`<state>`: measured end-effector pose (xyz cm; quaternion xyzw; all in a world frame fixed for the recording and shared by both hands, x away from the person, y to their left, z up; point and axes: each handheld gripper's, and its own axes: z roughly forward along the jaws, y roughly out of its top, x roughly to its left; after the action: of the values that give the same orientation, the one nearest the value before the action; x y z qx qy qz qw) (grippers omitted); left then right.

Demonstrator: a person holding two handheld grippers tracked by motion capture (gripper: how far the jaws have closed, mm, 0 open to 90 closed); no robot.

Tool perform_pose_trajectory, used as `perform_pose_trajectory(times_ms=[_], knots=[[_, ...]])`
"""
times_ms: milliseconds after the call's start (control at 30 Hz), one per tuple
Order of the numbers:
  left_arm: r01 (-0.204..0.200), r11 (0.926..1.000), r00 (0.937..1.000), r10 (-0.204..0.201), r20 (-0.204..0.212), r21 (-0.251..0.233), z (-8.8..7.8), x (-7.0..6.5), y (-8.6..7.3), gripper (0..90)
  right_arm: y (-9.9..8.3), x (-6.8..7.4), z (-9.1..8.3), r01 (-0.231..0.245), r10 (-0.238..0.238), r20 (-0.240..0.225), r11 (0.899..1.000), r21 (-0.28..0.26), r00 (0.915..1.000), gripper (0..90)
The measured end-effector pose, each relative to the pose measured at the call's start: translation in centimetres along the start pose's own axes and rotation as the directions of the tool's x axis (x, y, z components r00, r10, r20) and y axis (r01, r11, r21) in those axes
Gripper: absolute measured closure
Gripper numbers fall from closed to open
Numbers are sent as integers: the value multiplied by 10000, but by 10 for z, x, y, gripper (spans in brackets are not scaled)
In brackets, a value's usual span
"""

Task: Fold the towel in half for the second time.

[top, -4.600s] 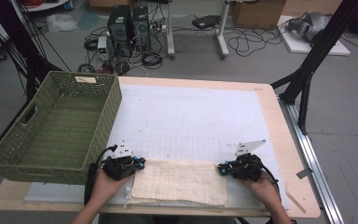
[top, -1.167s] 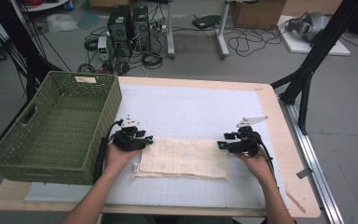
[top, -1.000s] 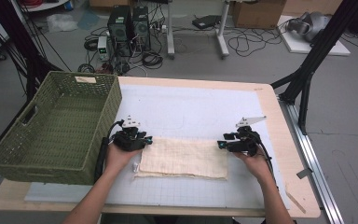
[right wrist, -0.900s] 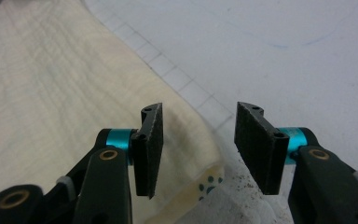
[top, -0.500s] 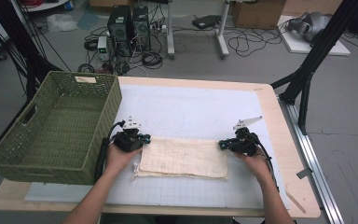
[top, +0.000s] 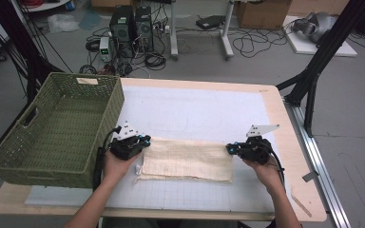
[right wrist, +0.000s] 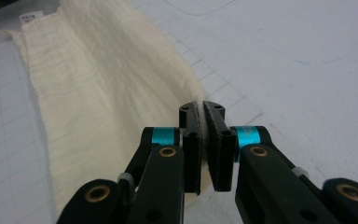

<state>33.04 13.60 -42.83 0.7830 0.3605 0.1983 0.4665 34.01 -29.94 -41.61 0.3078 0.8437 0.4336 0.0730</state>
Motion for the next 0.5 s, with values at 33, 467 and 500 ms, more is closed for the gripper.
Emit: perform_pose_trajectory(times_ms=[33,467,500], knots=[[-11,9999,10000,11,-8,-101,-1,-1,-1,866,-1,2,-2,34,-34,4,10000,-71,10000,859],[-615,9964,9980,621,91,-589,-21,-17,-9,863,-16,19,-11,433,-437,-225,9989,-188,9988,856],[-624,9959,9979,632,108,-655,-23,-18,-10,862,-17,21,-12,446,-450,-243,9988,-191,9987,856]])
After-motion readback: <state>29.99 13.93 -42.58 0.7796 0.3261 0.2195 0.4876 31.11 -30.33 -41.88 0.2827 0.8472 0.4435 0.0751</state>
